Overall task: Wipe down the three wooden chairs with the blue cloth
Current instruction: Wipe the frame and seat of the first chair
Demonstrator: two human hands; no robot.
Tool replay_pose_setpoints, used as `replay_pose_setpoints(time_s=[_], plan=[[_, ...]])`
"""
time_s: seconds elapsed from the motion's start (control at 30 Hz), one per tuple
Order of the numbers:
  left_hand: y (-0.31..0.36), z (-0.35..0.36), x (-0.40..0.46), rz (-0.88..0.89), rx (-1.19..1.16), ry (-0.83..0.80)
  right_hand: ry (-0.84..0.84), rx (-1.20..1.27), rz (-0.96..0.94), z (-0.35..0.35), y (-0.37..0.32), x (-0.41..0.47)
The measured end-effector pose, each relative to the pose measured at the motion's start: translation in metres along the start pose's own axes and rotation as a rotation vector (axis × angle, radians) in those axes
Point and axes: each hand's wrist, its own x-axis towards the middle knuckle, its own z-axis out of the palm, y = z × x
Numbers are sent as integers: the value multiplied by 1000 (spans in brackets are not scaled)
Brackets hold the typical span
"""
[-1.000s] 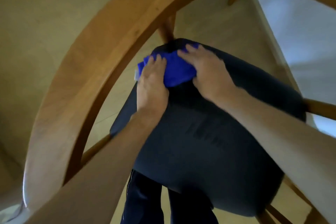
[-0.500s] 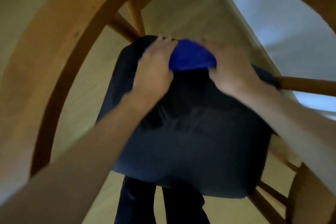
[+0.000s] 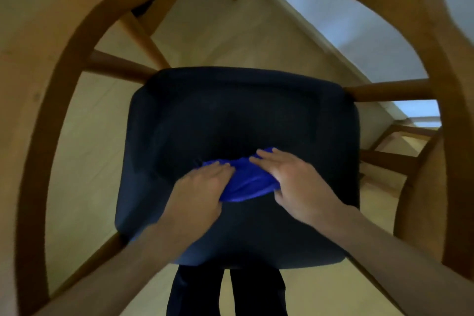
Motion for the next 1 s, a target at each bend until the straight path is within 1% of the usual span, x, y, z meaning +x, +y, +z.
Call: replay_pose_setpoints(time_s=[0.07, 0.17, 0.27, 0.33, 0.4, 0.53, 0.67, 0.7, 0.73, 0.77, 0.83, 0.9, 0.93, 1.0], plan=[[1, -18, 31, 3, -1, 47, 144, 51, 42, -21, 8, 10], [16, -45, 104, 66, 40, 246, 392, 84, 172, -56, 39, 41], [41, -52, 189, 120, 98, 249, 508, 53, 333, -79, 86, 72], [55, -45, 223, 149, 115, 225, 522, 56, 430, -76, 106, 83], [58, -33, 222, 188, 137, 175, 514, 118, 473, -60, 110, 77], [43, -22, 170, 381, 166, 151, 491, 171, 428, -23, 85, 28], [49, -11, 122, 497, 290, -49, 341, 207, 426, 0, 62, -19], [49, -12, 119, 529, 316, -74, 309, 219, 428, 0, 62, -23], [49, -16, 123, 570, 332, -76, 314, 236, 428, -3, 65, -24], [50, -21, 135, 602, 340, -47, 359, 262, 435, -8, 69, -21], [57, -35, 171, 601, 317, 38, 558, 291, 501, -25, 77, -10], [73, -45, 216, 558, 280, 114, 721, 213, 573, -38, 89, 6], [83, -46, 236, 539, 273, 110, 753, 173, 581, -38, 96, 14], [97, -38, 262, 517, 299, 30, 746, 140, 564, -30, 109, 25]])
